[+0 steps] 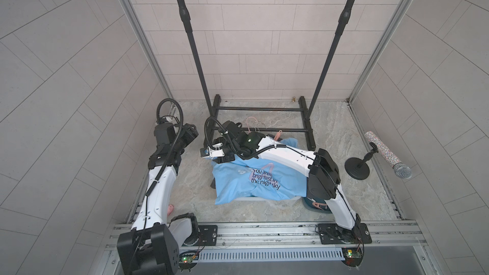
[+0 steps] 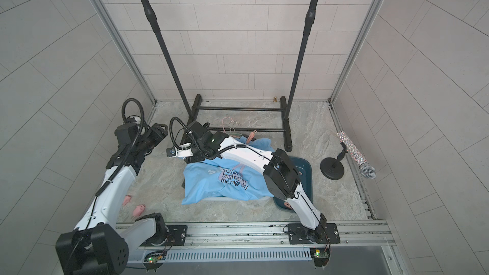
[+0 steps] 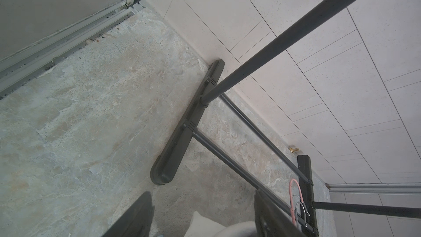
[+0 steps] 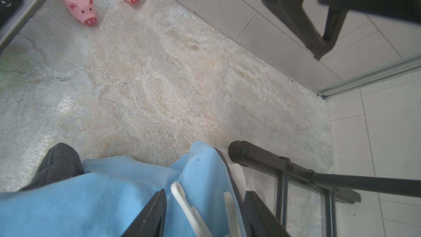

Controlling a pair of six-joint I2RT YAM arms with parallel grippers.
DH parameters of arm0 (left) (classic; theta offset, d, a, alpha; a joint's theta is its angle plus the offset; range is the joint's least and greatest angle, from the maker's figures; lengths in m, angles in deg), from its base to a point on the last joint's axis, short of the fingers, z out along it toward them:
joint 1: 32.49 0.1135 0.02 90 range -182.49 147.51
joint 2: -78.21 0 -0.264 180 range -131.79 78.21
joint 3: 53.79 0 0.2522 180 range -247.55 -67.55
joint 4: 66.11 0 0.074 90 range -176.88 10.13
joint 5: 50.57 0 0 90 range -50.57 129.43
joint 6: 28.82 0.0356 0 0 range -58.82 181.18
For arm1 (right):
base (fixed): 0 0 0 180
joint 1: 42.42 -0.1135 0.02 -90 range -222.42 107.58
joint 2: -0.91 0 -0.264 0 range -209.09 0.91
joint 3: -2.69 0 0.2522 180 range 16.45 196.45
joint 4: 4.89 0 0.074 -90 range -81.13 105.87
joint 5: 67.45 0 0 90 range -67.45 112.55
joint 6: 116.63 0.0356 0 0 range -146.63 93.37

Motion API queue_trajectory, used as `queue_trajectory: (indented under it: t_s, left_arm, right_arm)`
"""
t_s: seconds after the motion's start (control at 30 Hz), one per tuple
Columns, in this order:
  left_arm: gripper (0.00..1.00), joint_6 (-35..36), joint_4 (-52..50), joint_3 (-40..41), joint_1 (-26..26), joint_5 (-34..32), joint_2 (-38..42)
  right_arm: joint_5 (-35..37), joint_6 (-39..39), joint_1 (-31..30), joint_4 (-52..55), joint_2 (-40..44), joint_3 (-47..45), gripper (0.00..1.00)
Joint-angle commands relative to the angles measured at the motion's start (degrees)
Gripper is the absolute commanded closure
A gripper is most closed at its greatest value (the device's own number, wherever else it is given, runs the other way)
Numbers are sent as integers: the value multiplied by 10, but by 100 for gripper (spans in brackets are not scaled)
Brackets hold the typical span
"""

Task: Use clothespins to secure the t-shirt on both sides of the hanger
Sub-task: Pick up the clothespin from the basket.

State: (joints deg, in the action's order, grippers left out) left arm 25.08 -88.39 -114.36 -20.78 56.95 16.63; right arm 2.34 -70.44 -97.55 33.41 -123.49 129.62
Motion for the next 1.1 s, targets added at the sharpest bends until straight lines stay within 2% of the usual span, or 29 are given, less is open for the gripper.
queue_trajectory:
  t_s: [0.0, 0.1, 0.27, 0.37, 0.73, 0.97, 1.07]
  left_arm:
    - [26, 12, -3, -18, -1, -10, 13]
    - [26, 14, -3, -17, -1, -11, 15]
    - [26, 16, -2, -15, 0, -12, 16]
    - [26, 17, -2, -16, -1, -14, 17]
    - [26, 25, -2, -14, -1, -18, 22]
    - [26, 32, 2, -9, -1, -15, 38]
    - [26, 35, 4, -7, -1, -17, 53]
  right_arm:
    - [2, 7, -2, -1, -15, 12, 51]
    - [5, 8, -2, -2, -18, 10, 55]
    - [12, 7, -2, 5, -28, 18, 43]
    - [7, 4, -1, 24, -39, 36, 42]
    - [-8, 24, 4, 12, -24, 37, 68]
    - [-65, 81, 22, -47, 4, 9, 72]
    - [-104, 161, 36, -108, 27, -20, 73]
